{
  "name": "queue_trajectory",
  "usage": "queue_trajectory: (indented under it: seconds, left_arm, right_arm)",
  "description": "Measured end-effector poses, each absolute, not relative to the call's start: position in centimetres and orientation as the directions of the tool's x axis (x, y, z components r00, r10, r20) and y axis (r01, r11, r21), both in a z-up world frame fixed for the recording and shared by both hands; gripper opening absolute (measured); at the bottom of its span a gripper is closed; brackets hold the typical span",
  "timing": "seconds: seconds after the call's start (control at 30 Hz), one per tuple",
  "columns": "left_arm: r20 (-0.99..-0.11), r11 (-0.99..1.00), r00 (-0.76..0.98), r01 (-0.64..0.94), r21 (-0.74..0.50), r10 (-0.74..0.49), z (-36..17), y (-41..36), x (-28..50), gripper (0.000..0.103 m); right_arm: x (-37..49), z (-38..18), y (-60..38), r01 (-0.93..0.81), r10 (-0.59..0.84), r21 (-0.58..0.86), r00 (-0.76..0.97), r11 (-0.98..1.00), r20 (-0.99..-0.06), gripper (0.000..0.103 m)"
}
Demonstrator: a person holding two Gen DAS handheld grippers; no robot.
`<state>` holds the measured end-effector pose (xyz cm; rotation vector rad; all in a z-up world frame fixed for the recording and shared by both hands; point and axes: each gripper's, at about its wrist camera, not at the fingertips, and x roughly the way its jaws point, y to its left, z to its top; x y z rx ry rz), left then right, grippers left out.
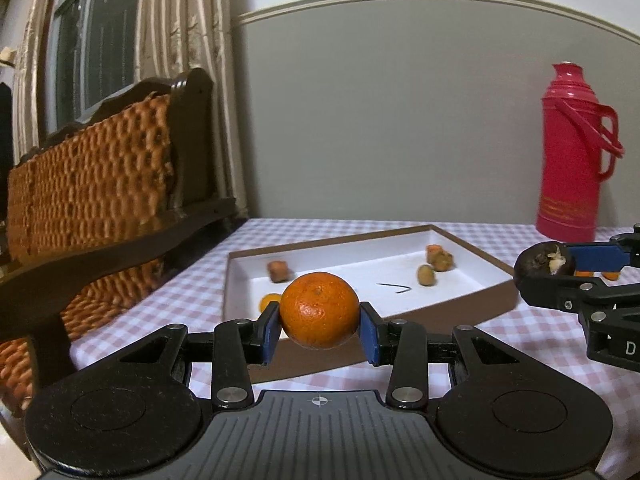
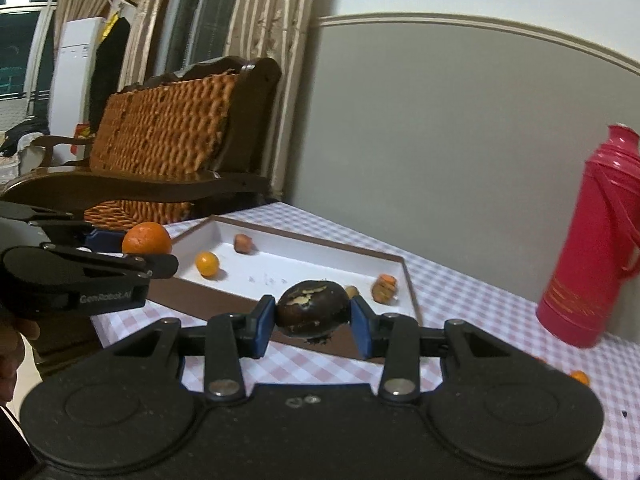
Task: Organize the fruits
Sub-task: 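Carry the mandarin and dark brown fruit over the white box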
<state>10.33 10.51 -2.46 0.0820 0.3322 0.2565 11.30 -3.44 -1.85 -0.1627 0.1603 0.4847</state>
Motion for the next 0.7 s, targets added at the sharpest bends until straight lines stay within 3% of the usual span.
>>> queue_trajectory:
  seconds: [0.7]
  left_arm:
    - [-0.286, 0.95, 0.906, -0.298, 0.093, 0.313, -1.8, 13.5, 14.1, 0.041]
  right_arm:
    - [17.0, 0.6, -0.6, -0.463, 0.446, -0.103, 0.881, 0.88, -0.154, 0.032]
